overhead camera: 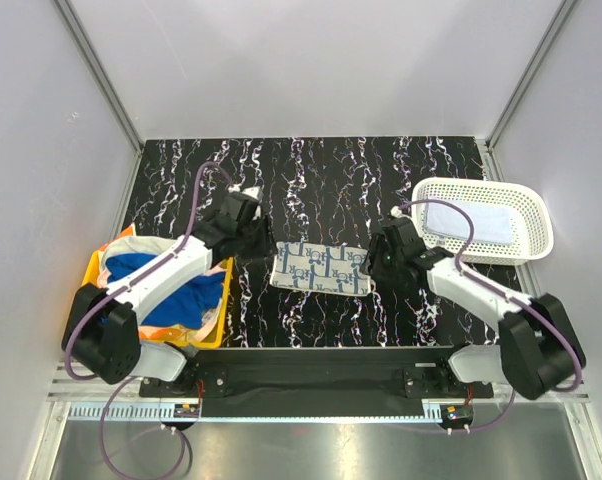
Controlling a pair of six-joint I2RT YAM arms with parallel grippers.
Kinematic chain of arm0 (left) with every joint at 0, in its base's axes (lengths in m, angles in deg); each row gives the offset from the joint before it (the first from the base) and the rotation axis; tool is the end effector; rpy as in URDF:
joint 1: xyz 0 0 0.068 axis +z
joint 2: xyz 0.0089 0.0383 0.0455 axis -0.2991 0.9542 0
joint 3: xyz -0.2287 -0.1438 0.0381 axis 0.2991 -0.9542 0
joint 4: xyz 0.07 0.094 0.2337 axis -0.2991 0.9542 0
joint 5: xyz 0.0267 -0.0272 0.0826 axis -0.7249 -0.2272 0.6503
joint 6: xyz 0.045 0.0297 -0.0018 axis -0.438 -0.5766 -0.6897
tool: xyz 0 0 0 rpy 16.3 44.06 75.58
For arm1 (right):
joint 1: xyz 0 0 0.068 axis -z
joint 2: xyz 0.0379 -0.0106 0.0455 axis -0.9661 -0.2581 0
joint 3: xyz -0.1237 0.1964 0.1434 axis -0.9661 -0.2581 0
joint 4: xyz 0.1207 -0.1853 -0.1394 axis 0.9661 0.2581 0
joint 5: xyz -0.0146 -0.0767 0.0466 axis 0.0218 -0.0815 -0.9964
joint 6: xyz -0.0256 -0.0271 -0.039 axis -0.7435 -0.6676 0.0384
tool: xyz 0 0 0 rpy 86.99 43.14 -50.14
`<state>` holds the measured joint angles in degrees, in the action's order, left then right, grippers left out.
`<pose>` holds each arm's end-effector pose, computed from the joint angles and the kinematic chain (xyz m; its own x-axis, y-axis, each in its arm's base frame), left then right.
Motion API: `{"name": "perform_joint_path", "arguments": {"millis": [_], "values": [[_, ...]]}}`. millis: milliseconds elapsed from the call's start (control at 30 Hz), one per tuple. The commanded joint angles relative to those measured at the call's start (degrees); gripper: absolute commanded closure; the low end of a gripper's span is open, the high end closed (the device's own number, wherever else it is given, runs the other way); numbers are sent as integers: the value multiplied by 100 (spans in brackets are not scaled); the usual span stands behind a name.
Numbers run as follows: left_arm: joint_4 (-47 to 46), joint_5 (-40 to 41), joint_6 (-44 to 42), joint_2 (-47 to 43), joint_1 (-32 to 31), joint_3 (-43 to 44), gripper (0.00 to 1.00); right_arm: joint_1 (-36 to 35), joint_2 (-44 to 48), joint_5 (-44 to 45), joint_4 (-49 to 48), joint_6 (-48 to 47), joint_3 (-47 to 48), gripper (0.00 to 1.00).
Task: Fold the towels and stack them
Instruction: Fold the towel, then neatly place the folded towel into the bin
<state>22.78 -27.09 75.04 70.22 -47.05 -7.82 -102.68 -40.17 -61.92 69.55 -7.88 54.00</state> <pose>0.2461 -0.1419 0.2422 -0.8503 -0.1385 -0.5077 0.0663 0.9289 -0.3644 0.2215 0.1152 0.1959 -0.8234 0.2102 -0.5271 0.0173 0.9377 0.3470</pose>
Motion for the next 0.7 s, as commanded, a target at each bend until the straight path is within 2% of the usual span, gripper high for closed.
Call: {"name": "perform_joint_path", "arguments": {"millis": [0,200,400,633,667], "values": [[-39,99,-192,303,-321,471,58,30,-497,230,-297,-167,323,43],[-592,-77,-105,1068,-866,639,59,48,-1131,125,-647,-132,394,38],[-944,55,97,1596,-1078,332,62,39,-1413,-69,-886,-27,385,39],[-1225,160,413,1702,-1175,-73,65,-110,-1518,-42,-869,87,358,44],[-1330,186,527,1667,-1218,-186,65,-215,-1597,62,-869,122,315,52]]}}
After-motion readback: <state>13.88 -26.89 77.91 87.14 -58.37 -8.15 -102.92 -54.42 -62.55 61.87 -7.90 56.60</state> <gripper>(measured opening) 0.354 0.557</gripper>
